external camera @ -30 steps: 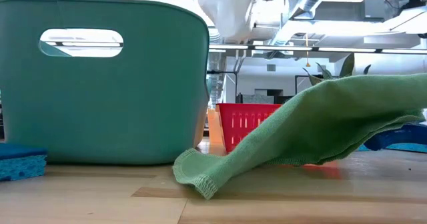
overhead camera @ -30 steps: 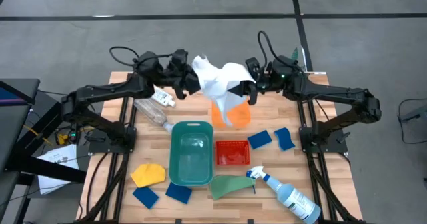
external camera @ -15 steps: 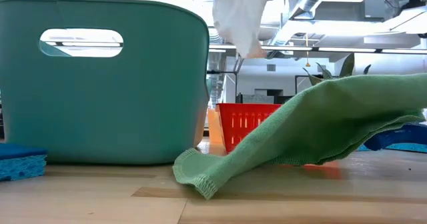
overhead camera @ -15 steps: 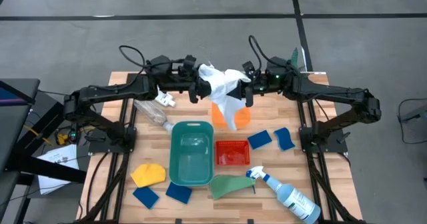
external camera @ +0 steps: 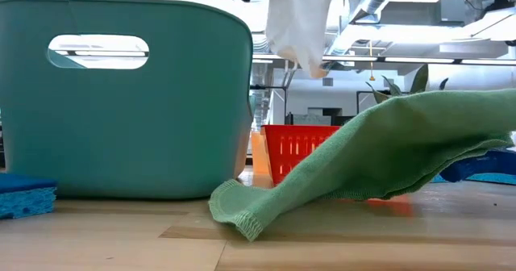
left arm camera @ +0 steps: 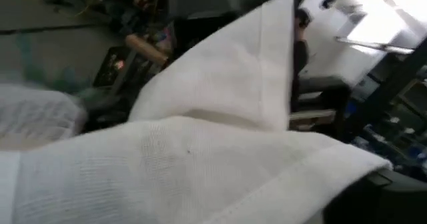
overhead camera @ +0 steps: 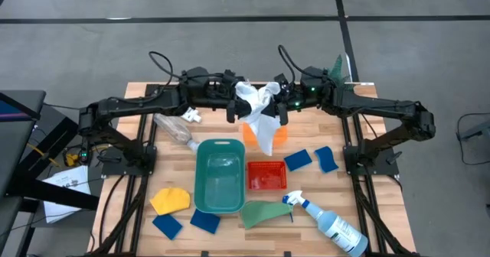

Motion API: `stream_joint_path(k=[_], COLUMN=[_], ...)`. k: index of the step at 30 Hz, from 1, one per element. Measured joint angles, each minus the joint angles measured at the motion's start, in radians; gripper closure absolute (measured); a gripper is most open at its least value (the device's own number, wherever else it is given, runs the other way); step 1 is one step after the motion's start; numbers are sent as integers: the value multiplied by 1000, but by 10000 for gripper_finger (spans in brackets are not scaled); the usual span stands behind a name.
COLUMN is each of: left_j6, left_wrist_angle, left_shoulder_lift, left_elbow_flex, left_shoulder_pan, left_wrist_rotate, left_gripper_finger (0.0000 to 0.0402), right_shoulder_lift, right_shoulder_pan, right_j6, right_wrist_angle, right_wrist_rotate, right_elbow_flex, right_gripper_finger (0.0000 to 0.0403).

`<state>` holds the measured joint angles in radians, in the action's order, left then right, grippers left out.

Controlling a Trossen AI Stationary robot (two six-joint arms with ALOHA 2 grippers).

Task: Pick & Place Kitchen Items
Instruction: Put the white towel into the green bin

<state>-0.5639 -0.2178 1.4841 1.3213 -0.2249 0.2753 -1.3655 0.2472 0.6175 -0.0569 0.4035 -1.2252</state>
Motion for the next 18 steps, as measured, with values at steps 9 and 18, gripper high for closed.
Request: stream_joint_path(k=[9, 18], left_j6=[-24, -20], left_wrist_angle=[4, 35], left_shoulder_lift=[38, 33], left_elbow_flex=[35, 34], left_shoulder_pan=[-8, -14], left_wrist_rotate=[70, 90], left_gripper_finger=[153, 290], right_shoulder_lift=[-23, -20], right_shoulder_pan=[-11, -10], right_j6=[-3, 0], right_wrist_angle=[0, -5], right_wrist_rotate=[11, 15], right_elbow_flex=[-8, -10], right_gripper_finger=[403, 399])
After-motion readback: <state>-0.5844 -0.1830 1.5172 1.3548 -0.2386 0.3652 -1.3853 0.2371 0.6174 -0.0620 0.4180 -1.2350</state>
